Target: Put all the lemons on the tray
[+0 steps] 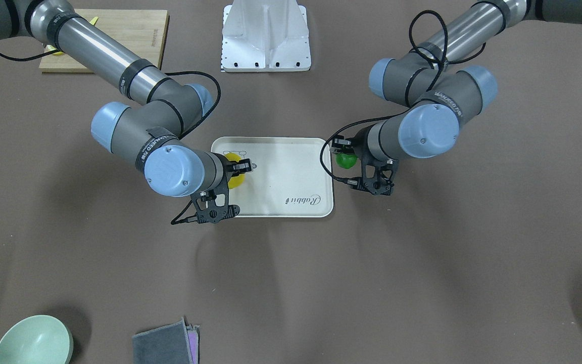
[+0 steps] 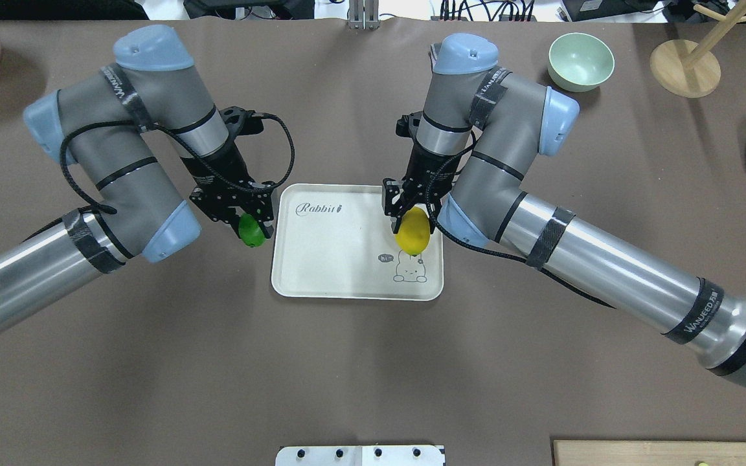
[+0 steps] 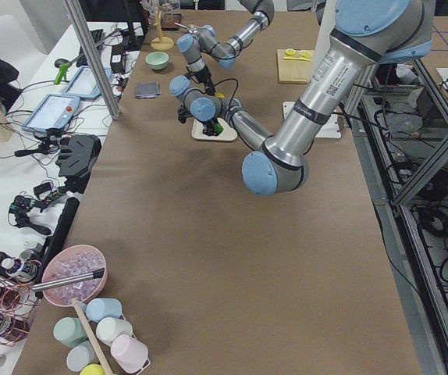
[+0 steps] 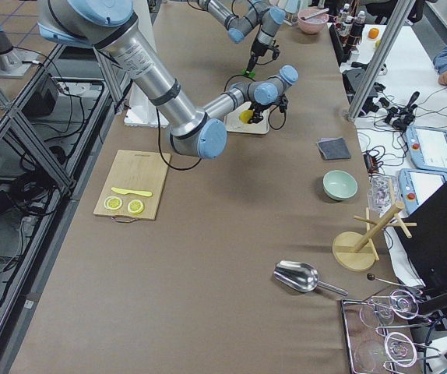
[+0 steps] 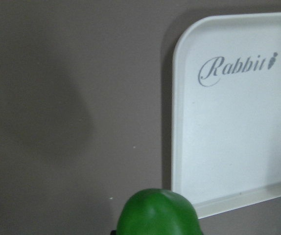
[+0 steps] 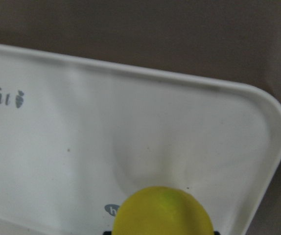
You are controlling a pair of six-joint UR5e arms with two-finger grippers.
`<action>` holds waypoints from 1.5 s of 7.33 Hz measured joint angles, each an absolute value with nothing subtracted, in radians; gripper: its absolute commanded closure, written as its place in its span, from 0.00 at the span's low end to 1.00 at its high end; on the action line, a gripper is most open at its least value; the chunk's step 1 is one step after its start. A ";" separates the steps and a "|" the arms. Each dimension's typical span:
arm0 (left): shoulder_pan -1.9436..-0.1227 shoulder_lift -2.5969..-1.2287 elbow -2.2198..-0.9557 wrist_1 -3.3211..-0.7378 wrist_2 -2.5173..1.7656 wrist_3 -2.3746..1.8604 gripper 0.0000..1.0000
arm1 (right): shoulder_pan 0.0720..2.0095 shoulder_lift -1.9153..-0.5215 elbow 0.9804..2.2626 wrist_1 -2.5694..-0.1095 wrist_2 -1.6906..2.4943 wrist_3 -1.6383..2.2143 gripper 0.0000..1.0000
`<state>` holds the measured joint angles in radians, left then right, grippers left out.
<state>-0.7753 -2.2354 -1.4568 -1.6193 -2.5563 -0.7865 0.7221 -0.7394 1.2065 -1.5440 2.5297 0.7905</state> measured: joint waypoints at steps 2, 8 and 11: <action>-0.749 -2.298 -1.345 -1.796 -2.547 -0.881 1.00 | 0.721 -0.755 1.210 -1.537 2.533 0.788 0.01; -0.706 -2.366 -1.294 -1.922 -2.430 -0.970 0.01 | 0.806 -0.842 1.313 -1.536 2.543 0.776 0.00; -0.822 -2.235 -1.385 -1.918 -2.422 -1.036 0.01 | 0.929 -0.944 1.395 -1.537 2.587 0.715 0.00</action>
<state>-0.8224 -2.2355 -1.3855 -1.9182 -2.4216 -1.0360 0.9291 -0.9444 1.3950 -1.5373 2.5866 0.7146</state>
